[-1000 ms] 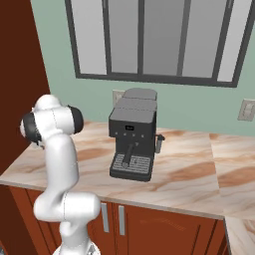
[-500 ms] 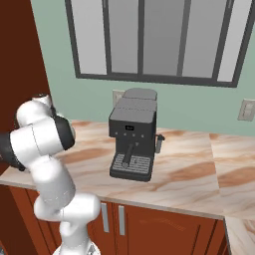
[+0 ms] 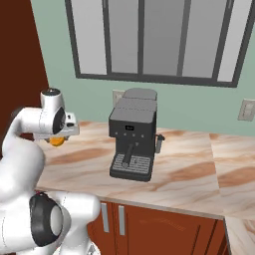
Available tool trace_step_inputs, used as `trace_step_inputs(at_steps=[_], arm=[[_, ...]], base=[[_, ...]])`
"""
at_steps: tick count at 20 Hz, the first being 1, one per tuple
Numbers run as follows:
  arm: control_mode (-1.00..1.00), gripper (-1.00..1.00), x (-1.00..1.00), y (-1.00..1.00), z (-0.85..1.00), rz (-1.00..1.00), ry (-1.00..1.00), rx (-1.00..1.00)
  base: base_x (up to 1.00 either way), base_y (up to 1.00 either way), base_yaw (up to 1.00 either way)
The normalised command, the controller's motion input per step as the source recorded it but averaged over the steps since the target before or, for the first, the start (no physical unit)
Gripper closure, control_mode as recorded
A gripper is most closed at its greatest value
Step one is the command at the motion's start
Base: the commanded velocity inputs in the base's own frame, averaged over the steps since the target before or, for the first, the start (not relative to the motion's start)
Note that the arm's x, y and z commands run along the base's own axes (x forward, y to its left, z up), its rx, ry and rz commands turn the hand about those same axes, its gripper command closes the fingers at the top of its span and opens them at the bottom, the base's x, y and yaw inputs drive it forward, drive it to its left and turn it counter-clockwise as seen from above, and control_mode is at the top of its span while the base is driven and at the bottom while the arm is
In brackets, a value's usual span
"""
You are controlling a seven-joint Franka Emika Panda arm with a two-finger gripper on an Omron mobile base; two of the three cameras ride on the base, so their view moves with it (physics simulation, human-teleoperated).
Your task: Place the orange in the correct fridge rack based on whether it is a fruit or vegetable. Finally, close the fridge door.
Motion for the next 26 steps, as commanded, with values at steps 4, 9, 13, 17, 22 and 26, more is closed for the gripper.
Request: trace_step_inputs(at_steps=[4,9,13,17,22,26], arm=[[-1.0,1.0,-0.99,-0.69,0.58,-0.18,-0.19,0.01],[-1.0,1.0,-0.76,-0.32,0.45,-0.16,-0.07,0.03],[-1.0,1.0,-0.15,-0.01,0.03,-0.06,0.05,0.0],[-1.0,1.0,0.0,0.0,-0.01,0.0,0.01,0.0],[1.0,1.0,0.0,0.0,0.0,0.0,0.0,0.0],[1.0,1.0,0.0,0.0,0.0,0.0,0.0,0.0]], base=[[0.0,0.0,0.0],[0.0,0.0,0.0],[0.0,0.0,0.0],[0.0,0.0,0.0],[-0.79,-0.03,-0.05],[-1.0,-0.1,-0.06]])
